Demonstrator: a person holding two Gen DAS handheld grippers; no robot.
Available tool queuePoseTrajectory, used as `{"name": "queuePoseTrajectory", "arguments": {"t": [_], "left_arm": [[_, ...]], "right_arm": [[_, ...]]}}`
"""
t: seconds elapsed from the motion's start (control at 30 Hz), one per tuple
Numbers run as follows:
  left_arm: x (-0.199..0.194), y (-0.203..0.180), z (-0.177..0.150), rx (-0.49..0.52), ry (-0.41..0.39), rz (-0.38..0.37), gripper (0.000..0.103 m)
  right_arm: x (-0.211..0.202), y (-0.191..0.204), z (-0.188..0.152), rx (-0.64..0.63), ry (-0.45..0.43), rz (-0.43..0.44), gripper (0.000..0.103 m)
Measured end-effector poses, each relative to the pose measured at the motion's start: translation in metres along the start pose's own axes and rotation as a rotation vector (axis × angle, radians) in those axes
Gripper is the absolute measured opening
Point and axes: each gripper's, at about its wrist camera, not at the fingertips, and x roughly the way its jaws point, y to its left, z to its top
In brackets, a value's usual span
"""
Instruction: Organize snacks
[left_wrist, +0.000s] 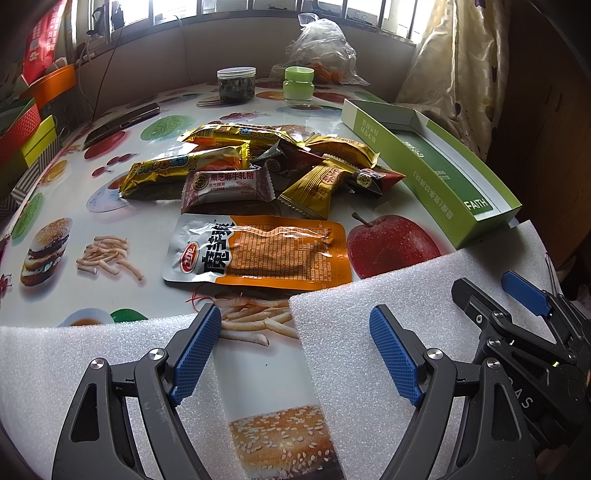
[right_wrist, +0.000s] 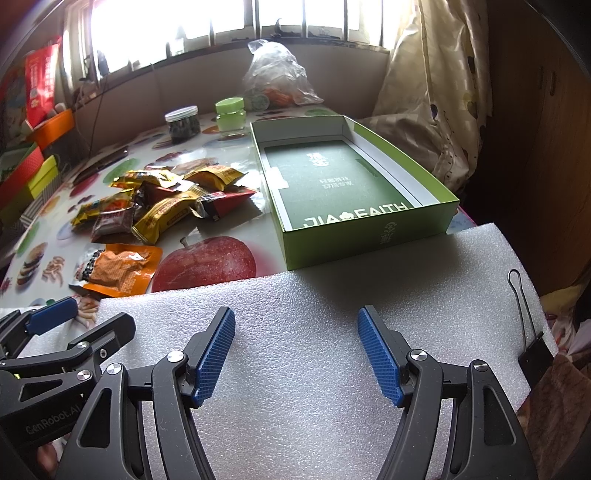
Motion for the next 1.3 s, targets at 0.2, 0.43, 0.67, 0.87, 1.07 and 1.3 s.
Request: {"name": "queuePoseTrajectory", "arguments": {"t": [0.2,0.43,0.67,0.87,1.07,1.3], "left_arm": [[0.0,0.004,0.002,0.009,0.007,-0.005,0.082],[-0.006,0.014,0.006,-0.03,0.049,-0.108,0.082],[-0.033,0.051,0.016,-0.121,-0.008,-0.118,0.082],[-0.045,0.092,0.024,-0.19,-0.05,-0.056,0.082],[-0.043,0.129,0.024,-0.26,-0.044,0.028,0.082],[-0.038,0.147,0.023,-0.3,-0.024,0.047,0.082]], "right_arm": [[0.0,0.0,0.001,-0.003,0.002,-0.001,0.069],[-0.002,-0.002,0.009,-0.015,-0.018,0.065,0.069],[-0.006,0.031,0.025,-0.186,-0.048,0.207,0.069],[0.011,0.064,0.04,-0.294,0.021,0.362,0.069],[0.026,0.104,0.045,-0.462,0.072,0.464,0.069],[0.045,0.132,0.047,-0.629,0.136,0.474,0.069]]}}
